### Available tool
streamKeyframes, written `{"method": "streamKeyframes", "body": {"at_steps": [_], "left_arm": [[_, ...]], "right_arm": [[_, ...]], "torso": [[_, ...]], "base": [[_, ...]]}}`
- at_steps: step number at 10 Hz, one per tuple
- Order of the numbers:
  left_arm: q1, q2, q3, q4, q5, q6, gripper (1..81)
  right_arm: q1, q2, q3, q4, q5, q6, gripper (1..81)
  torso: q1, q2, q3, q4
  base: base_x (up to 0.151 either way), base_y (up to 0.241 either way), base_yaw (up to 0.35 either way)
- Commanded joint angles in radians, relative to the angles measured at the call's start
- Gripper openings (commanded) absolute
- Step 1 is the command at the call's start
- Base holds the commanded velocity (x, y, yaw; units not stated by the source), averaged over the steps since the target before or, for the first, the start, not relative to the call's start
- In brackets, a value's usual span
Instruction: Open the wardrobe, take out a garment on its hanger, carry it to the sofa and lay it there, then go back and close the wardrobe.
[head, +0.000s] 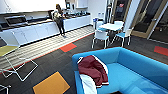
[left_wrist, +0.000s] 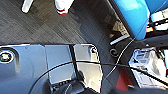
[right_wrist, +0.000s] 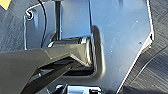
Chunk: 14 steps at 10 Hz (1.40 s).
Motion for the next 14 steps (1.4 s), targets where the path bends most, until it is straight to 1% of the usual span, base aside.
{"method": "streamKeyframes", "body": {"at_steps": [1, 7, 14], "left_arm": [[-0.047, -0.020, 0.025, 0.025, 0.040, 0.003, 81.1], [-0.046, -0.018, 0.023, 0.029, 0.039, 0.003, 81.1], [-0.023, -0.006, 0.005, 0.041, 0.042, 0.003, 81.1]], "right_arm": [[0.015, 0.010, 0.009, -0.003, -0.076, -0.007, 81.1], [0.014, 0.010, 0.009, -0.002, -0.074, -0.007, 81.1], [0.015, 0.012, 0.009, -0.002, -0.076, -0.007, 81.1]], "torso": [[0.001, 0.000, 0.000, 0.000], [0.001, 0.000, 0.000, 0.000], [0.001, 0.000, 0.000, 0.000]], "base": [[0.000, 0.000, 0.334], [0.000, 0.000, 0.308], [0.000, 0.000, 0.212]]}}
